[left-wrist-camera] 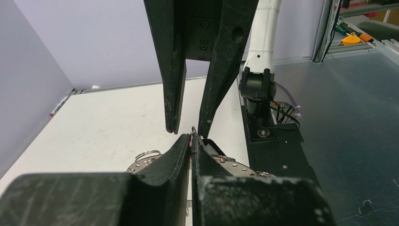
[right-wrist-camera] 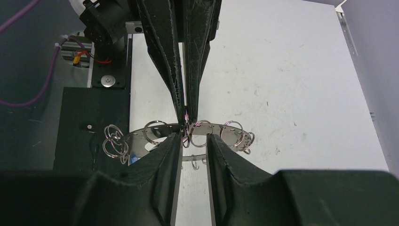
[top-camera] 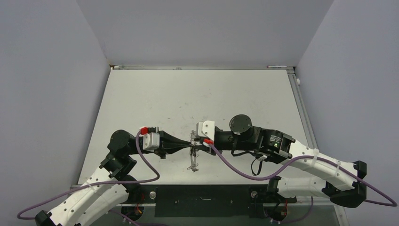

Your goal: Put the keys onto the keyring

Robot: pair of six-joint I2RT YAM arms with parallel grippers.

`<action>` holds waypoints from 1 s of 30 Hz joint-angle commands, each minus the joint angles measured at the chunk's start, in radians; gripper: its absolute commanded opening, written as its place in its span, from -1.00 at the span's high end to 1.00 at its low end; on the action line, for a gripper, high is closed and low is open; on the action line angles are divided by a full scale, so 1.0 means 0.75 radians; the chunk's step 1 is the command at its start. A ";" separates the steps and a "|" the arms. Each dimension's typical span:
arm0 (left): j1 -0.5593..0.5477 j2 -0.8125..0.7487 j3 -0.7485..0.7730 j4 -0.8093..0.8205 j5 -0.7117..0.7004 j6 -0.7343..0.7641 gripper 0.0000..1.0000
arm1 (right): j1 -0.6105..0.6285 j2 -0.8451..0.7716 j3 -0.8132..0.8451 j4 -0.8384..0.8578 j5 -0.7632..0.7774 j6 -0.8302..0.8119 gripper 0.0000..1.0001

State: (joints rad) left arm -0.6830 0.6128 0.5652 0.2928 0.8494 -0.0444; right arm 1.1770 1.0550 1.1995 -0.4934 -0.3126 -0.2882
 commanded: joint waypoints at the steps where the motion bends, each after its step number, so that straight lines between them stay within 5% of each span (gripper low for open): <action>1: 0.009 -0.020 0.009 0.089 0.017 -0.007 1.00 | -0.041 0.016 0.034 0.061 -0.102 -0.006 0.52; 9: 0.009 -0.027 0.009 0.084 0.009 -0.002 1.00 | -0.078 0.020 0.036 0.047 -0.147 -0.006 0.89; 30: 0.013 -0.053 0.003 0.104 -0.042 -0.008 1.00 | -0.125 -0.083 -0.145 0.193 -0.124 0.105 0.89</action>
State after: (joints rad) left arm -0.6785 0.5911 0.5564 0.2932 0.8223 -0.0422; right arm 1.1000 1.0245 1.1130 -0.4057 -0.4198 -0.2417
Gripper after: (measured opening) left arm 0.006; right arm 0.062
